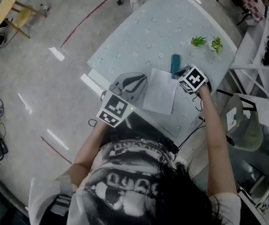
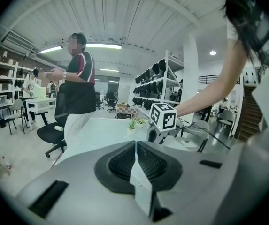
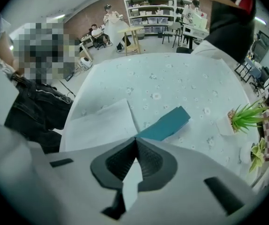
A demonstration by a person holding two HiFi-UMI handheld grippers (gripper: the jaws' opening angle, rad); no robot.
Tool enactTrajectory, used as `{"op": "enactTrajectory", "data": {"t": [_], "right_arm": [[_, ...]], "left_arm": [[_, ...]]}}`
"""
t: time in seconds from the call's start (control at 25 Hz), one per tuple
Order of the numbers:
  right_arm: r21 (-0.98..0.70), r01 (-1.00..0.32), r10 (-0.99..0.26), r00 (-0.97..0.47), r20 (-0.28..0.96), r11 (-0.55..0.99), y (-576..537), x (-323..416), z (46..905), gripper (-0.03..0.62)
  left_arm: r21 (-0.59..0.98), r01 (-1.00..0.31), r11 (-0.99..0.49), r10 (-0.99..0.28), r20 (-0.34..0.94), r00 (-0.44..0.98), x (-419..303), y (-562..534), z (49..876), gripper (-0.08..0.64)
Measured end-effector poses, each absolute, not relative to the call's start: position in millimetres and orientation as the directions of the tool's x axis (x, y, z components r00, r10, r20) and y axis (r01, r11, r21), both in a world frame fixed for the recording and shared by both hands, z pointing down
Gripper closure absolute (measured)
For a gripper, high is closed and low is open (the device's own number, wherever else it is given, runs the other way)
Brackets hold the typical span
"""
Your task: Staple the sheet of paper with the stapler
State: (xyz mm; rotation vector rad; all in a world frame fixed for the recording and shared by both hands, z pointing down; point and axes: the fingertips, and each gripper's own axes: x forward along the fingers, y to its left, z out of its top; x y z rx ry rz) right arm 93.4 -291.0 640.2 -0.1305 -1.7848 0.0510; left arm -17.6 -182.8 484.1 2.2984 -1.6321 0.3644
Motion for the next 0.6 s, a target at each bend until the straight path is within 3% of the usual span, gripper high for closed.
{"op": "enactTrajectory", "data": {"t": [0.4,0.6], "right_arm": [[-0.090,-0.167,-0.007,-0.508,0.861,0.982,-291.1,97.7,608.8,0.597],[-0.092,-0.190,-0.037,-0.585,0.810,0.977,-261.9,117.0,606.2,0.597]], "left_arm": [[0.033,-0.944,-0.329,-0.866,0.388,0.315,14.4,-156.1,465.0,0.551],[0.024,-0.956,-0.293,-0.879,0.386,0.279,36.7,-139.5,460.1,0.551]]}}
